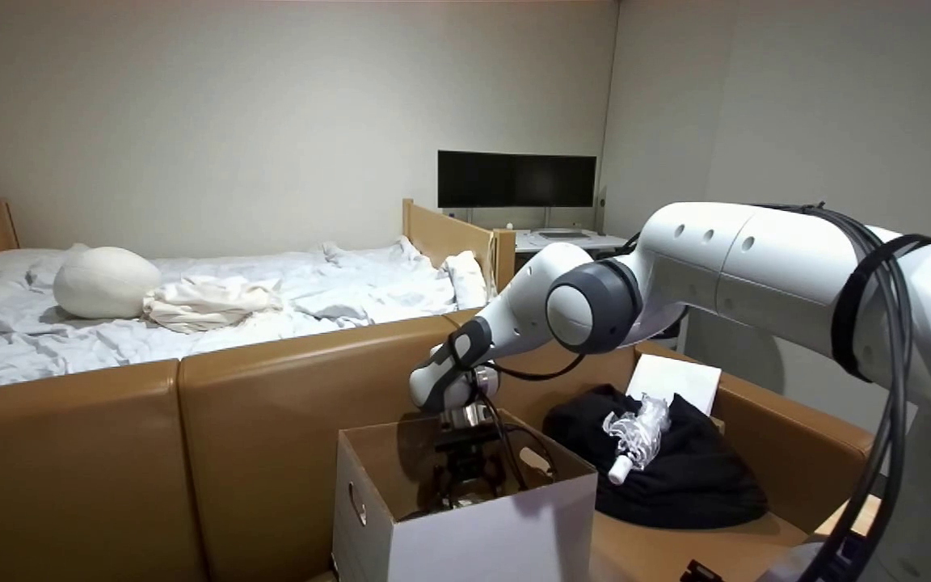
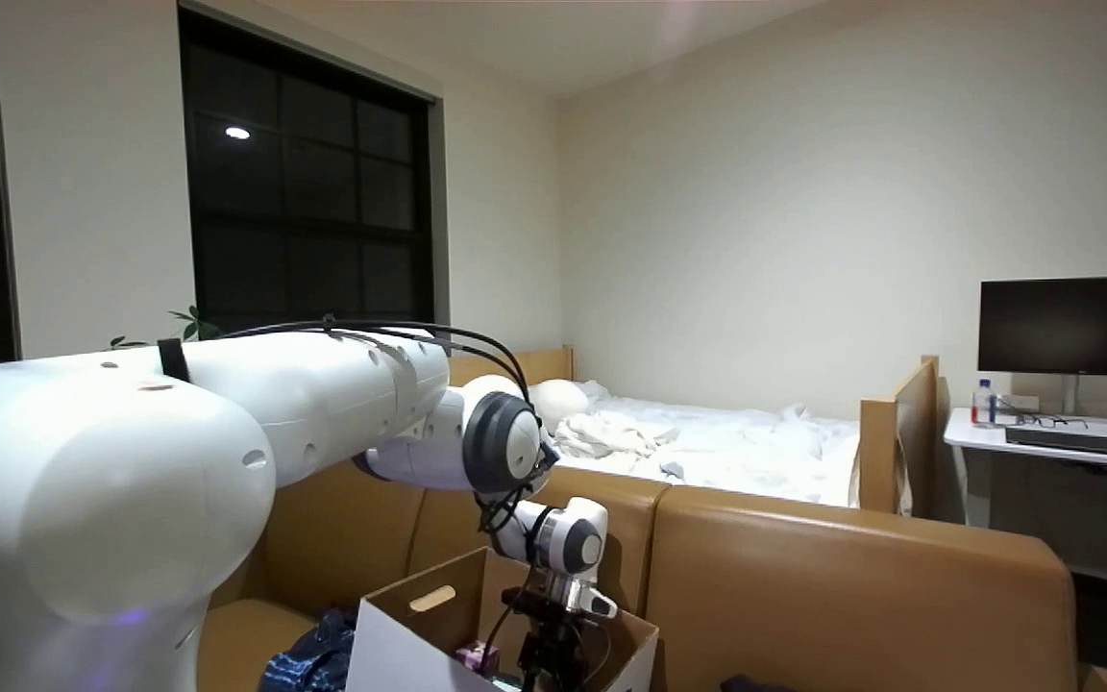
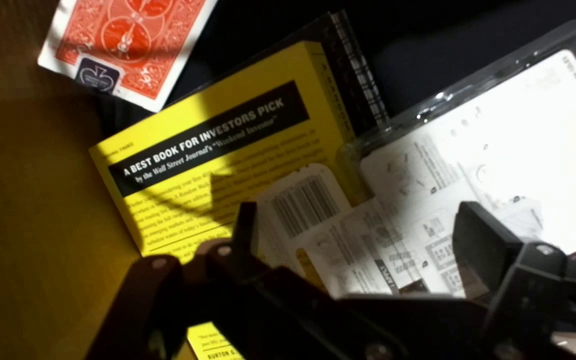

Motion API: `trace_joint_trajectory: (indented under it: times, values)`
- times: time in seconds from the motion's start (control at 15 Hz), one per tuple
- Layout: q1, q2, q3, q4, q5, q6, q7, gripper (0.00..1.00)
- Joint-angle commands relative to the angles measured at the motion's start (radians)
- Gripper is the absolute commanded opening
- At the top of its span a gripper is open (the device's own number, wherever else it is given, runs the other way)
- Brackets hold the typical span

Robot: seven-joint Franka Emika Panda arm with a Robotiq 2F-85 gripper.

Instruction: Take the umbrella and the jacket out of the box

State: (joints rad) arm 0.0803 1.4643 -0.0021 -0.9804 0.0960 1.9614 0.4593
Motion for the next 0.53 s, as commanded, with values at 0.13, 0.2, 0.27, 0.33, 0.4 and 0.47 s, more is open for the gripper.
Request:
trace_joint_trajectory:
  times: [0.13,0.2,0.27,0.33,0.4,0.47]
  values:
    - [-0.023,-0.036,-0.003,-0.039,0.017,0.022,0.044,1.00]
    - [-0.026,-0.030,-0.005,-0.030,0.014,0.017,0.042,1.00]
    - [-0.028,-0.026,-0.006,-0.023,0.012,0.011,0.038,1.00]
    - [-0.029,-0.021,-0.007,-0.016,0.010,0.010,0.036,1.00]
    - [-0.028,-0.014,-0.008,-0.004,0.007,0.000,0.029,1.00]
    - [-0.028,-0.002,-0.008,0.015,0.002,-0.020,0.017,1.00]
